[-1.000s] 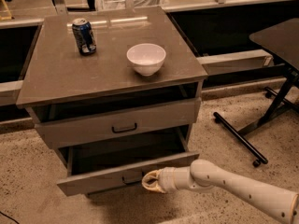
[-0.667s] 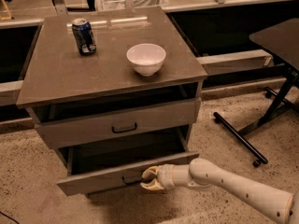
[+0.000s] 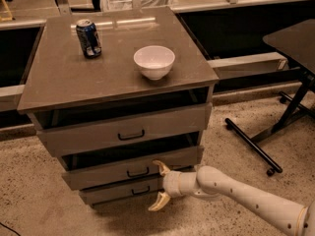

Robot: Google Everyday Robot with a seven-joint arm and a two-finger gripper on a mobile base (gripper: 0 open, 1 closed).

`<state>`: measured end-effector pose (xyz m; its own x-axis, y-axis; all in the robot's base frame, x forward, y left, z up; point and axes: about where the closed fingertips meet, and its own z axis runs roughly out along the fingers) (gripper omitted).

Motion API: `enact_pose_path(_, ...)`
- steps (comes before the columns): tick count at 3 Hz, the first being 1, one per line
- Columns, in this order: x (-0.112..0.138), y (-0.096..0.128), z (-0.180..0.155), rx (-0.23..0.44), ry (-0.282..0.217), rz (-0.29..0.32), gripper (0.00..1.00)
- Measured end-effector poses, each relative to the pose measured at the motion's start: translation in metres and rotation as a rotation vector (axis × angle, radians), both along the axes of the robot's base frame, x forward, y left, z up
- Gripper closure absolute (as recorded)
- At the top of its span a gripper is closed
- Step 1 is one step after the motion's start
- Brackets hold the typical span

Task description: Close middle drawer

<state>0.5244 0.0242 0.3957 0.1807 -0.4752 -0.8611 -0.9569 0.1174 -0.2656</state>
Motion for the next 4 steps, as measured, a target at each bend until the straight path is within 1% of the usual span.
enact_pose_path(1, 0.002, 0.007, 0.002, 0.017, -0.009, 0.006, 0.00)
enact_pose_path(2, 0.006, 0.014, 0.002, 0.038, -0.006, 0.013, 0.00)
enact_pose_path(3, 0.012, 0.021, 0.003, 0.056, -0.008, 0.006, 0.00)
enact_pose_path(4, 0.019, 0.028, 0.003, 0.045, -0.010, -0.006, 0.00)
